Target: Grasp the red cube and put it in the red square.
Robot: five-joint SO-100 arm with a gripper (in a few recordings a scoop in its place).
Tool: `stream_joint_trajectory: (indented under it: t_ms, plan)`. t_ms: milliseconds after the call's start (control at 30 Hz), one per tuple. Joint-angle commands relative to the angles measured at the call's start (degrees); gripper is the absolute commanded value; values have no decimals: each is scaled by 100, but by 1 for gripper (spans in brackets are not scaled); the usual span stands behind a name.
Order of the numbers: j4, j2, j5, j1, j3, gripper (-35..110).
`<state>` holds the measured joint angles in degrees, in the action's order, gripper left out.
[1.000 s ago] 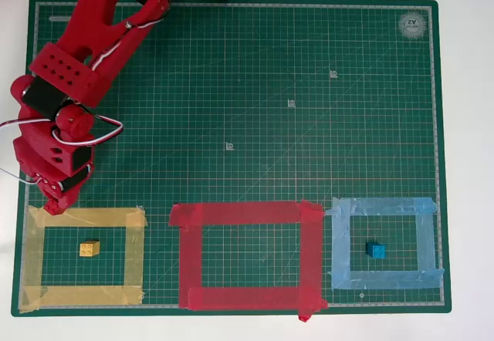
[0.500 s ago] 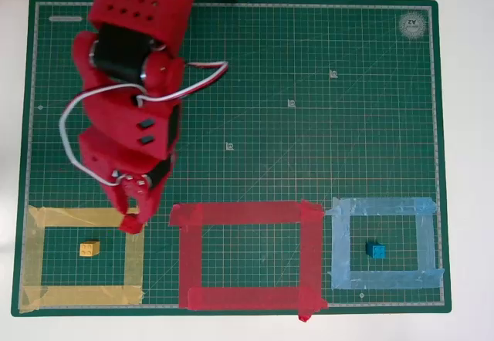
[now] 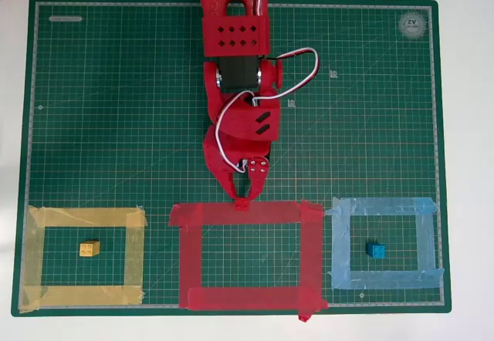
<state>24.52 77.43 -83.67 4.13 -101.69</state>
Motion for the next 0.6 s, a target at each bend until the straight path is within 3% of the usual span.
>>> stream_joint_trajectory:
  t_ms: [0,267,567]
  plan:
    - [-457,369,-35,114,9,-1]
    - [-1767,-114,-18,0,62,-1]
    - [-1854,-26,-79,-229,-527,-1]
